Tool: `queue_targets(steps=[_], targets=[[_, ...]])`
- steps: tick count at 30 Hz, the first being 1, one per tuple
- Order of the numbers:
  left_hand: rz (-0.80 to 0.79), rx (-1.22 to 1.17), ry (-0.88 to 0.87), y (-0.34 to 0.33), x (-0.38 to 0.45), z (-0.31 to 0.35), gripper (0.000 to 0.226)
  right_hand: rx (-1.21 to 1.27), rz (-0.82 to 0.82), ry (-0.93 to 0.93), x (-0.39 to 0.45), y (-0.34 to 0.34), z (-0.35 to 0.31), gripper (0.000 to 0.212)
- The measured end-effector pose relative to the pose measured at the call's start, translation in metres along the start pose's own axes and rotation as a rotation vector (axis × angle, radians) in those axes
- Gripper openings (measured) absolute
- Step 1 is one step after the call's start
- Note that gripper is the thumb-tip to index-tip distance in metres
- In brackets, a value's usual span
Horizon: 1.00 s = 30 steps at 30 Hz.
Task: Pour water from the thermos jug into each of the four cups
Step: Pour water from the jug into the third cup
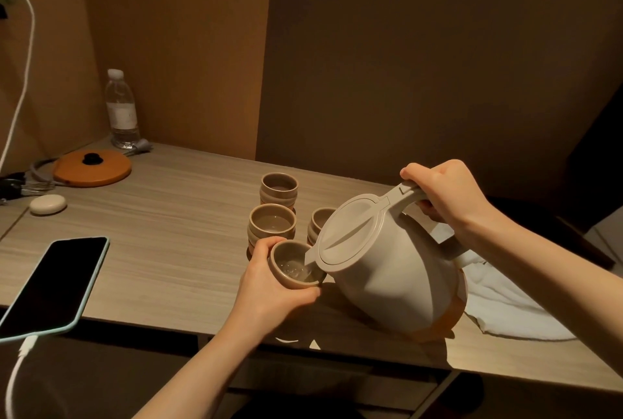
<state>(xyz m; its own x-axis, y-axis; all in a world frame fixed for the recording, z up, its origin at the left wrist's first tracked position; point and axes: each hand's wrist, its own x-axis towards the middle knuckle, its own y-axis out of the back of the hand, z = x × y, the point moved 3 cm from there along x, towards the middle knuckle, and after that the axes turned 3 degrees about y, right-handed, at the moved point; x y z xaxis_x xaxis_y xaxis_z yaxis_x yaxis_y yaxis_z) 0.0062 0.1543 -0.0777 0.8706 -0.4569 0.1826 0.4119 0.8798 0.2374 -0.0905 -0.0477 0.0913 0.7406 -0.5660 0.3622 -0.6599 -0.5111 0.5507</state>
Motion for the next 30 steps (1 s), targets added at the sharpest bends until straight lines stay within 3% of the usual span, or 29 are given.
queue_targets(steps=[30], targets=[[-0.002, -0.020, -0.001, -0.0074, -0.0015, -0.0017, 0.088, -0.015, 0.017, -0.020, -0.0003, 0.0053, 0.0037, 0.046]])
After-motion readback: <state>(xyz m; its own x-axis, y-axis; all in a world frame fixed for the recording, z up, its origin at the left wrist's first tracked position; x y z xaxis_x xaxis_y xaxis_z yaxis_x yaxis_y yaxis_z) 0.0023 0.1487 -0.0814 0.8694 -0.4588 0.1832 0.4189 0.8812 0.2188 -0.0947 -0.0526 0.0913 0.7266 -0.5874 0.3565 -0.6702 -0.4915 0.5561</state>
